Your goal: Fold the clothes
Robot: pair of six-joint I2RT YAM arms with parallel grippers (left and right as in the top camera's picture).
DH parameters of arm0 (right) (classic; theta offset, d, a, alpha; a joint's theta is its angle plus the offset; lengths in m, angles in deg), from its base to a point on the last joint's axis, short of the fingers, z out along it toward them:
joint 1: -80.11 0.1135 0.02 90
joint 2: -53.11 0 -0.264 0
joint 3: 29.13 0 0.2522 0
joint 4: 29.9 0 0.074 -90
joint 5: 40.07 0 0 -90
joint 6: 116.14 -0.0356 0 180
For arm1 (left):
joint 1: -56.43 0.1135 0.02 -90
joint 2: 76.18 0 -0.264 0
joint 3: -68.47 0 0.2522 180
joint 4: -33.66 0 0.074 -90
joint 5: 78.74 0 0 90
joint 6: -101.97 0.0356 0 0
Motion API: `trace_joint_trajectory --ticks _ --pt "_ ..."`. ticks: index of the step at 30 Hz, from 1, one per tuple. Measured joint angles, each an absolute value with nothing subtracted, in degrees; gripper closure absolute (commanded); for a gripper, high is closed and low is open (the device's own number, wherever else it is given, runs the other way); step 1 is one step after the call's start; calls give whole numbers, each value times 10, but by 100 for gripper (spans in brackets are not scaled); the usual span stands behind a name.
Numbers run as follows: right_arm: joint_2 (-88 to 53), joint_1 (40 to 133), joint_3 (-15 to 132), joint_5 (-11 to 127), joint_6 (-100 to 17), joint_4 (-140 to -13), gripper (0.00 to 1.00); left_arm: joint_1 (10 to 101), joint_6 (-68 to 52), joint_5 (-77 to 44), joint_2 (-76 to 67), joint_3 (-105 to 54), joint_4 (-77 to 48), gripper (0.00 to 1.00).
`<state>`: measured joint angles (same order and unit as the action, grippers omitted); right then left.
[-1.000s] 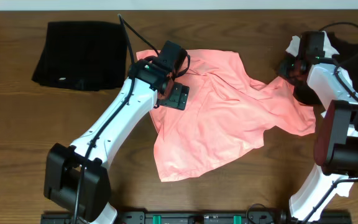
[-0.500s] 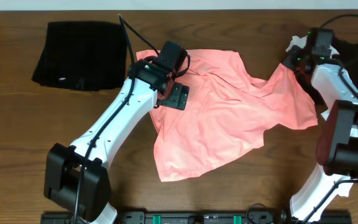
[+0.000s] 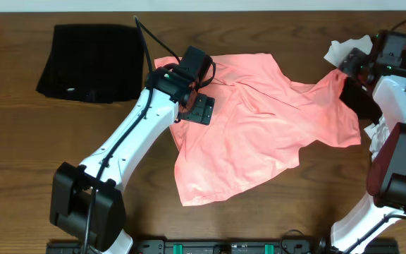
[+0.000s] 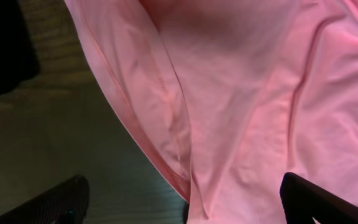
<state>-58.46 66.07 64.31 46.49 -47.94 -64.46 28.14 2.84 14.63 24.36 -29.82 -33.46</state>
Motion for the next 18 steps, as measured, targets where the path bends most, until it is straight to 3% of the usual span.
trace_joint_trajectory --ticks 5,7,11,14,18 --pt "-585 646 643 473 -466 -694 4 281 28 146 252 -298 -335 2" --pt "-585 636 643 480 -460 -706 21 281 28 146 255 -298 -335 2" --pt "-585 618 643 489 -458 -717 76 281 28 146 256 -298 -335 2" --pt "-585 609 643 489 -456 -717 97 281 28 146 256 -298 -335 2" --pt "-585 603 643 483 -458 -718 99 281 28 146 256 -298 -335 2"
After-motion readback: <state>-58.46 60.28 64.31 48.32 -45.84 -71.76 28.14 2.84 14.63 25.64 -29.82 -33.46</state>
